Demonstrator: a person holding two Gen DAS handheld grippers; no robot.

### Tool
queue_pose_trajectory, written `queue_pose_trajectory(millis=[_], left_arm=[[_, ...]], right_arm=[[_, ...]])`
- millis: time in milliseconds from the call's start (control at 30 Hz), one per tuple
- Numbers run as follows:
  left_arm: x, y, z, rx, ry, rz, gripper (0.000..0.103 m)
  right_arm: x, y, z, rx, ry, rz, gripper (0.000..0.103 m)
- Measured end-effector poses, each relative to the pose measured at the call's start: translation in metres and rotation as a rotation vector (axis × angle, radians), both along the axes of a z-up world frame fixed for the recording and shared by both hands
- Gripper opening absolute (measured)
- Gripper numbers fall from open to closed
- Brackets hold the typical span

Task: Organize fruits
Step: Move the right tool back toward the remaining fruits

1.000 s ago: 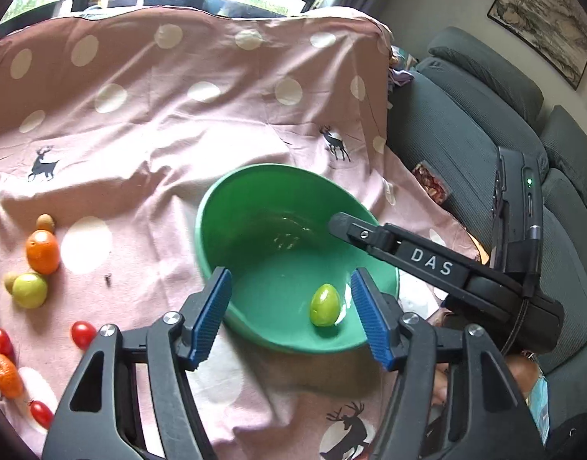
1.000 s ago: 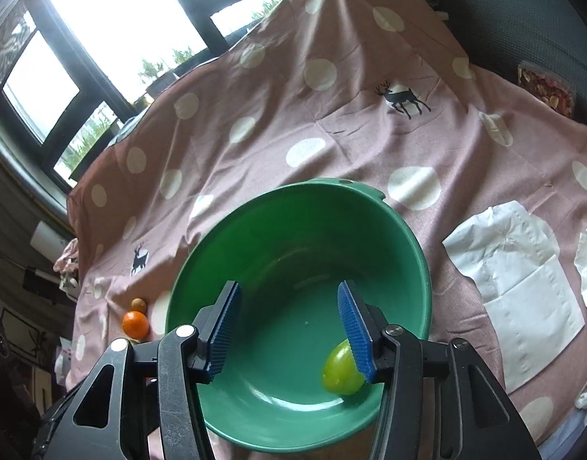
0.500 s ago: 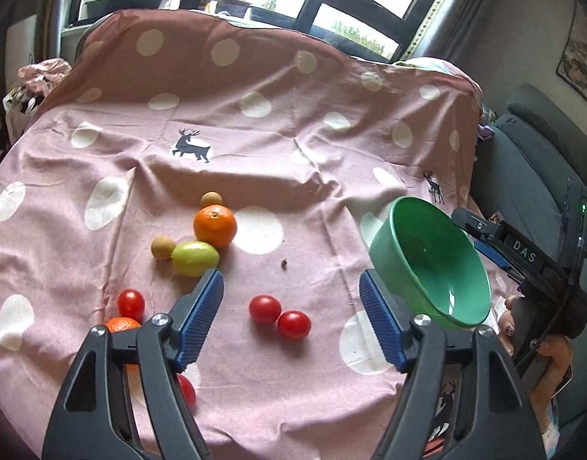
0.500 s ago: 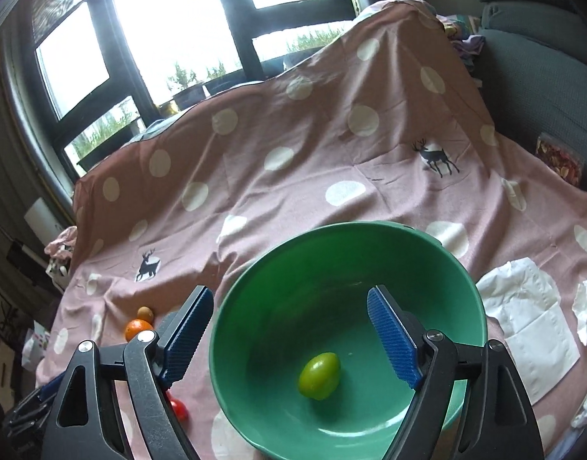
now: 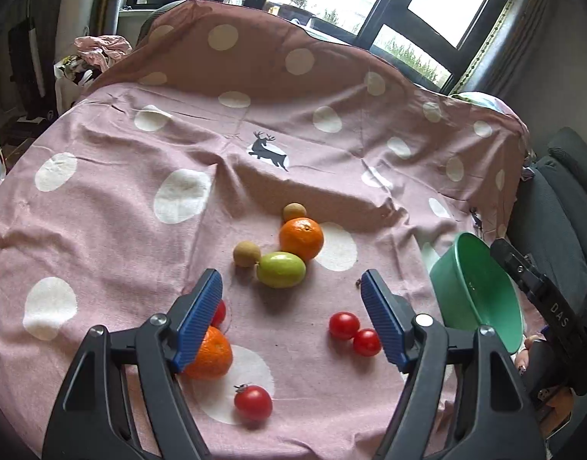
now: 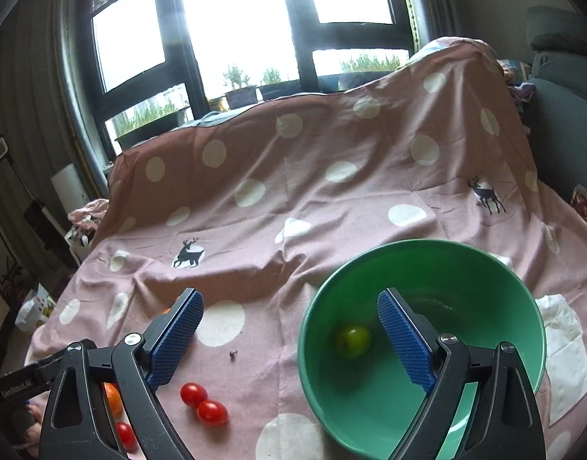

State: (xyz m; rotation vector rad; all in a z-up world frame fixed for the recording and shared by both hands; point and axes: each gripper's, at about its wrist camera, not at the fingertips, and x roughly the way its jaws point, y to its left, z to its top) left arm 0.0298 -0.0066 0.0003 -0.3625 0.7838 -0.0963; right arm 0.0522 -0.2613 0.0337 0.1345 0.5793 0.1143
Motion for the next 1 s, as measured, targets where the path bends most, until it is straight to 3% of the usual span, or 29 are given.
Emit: queue_pose_trajectory(millis=[267, 567, 900, 1000], left_arm=[[0.001, 0.017, -0.003, 0.019, 0.013, 0.056, 0.075], [0.001, 0.024, -0.005, 0.047, 0.036, 0.090, 0.075], [0.005, 0.044, -0.009, 0.073, 0.051, 0.170, 0.075], [0.007, 0.049, -0.012, 0.084, 0.068, 0.197, 0.075]], right_arm=[[-0.004, 0.028, -0.003, -0.059, -0.009, 0.057, 0.092], [-0.005, 0.047, -0.007, -0.029, 0.025, 0.120, 0.092], [0.008, 0.072, -0.012, -0.013, 0.140, 0.202, 0.092], [0.022, 0.080, -0.012, 0.044, 0.204, 0.256, 0.092]])
